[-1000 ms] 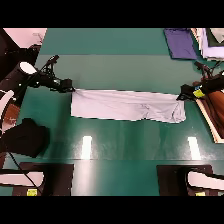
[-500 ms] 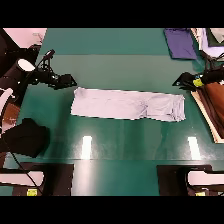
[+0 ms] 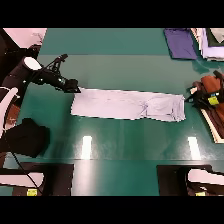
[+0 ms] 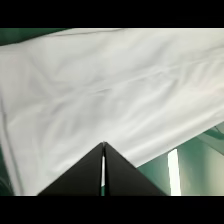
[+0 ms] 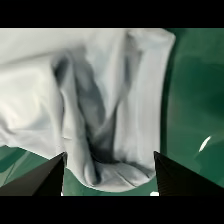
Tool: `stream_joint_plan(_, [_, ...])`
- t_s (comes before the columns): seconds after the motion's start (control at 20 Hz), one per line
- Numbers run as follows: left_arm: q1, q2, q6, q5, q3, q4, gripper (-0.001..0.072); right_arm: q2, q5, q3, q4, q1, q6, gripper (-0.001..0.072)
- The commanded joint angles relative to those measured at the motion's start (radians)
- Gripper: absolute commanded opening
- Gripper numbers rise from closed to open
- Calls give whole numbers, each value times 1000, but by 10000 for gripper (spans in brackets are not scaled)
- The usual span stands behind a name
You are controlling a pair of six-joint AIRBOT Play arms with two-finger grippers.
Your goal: Fold the shirts.
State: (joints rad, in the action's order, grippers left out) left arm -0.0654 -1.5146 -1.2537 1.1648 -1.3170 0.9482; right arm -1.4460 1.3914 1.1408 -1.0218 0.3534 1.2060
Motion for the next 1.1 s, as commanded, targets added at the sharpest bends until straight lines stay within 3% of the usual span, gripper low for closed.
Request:
stream_joint_plan(0.0, [-67, 0, 3, 6, -1, -2, 23, -71, 16, -72, 100, 82, -115, 633])
stream_joint_plan(0.35, [-104, -1, -21, 2, -1, -14, 23, -253, 70, 3, 220, 66, -188, 632])
stream_joint_plan(0.8, [-104, -1, -33, 2, -1, -14, 23, -285, 103, 14, 243, -37, -246, 617])
stream_joint_plan(0.9, [-104, -1, -42, -2, -1, -14, 23, -285, 101, 14, 243, -56, -246, 551])
stream_joint_plan(1.0, [-108, -2, -59, -17, -1, -13, 23, -285, 99, 14, 243, -66, -243, 540])
stream_joint_plan(1.05, [-115, -2, -59, -27, -1, -9, 23, -285, 98, 14, 242, -71, -242, 389])
